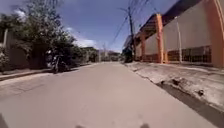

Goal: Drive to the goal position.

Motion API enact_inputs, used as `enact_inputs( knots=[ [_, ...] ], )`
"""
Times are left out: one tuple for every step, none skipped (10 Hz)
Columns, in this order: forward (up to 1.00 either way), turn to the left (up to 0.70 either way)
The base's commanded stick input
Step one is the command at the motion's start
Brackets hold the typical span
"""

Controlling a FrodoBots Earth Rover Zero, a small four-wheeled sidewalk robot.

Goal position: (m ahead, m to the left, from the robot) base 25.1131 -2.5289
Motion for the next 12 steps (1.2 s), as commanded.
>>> enact_inputs(
  knots=[
    [1.0,-0.09],
    [1.0,-0.24],
    [1.0,-0.33],
    [1.0,-0.01],
    [1.0,0.0],
    [1.0,0.0],
    [1.0,0.0],
    [1.0,0.0],
    [1.0,0.0],
    [1.0,0.0],
    [1.0,0.0],
    [1.0,0.0]
  ],
)
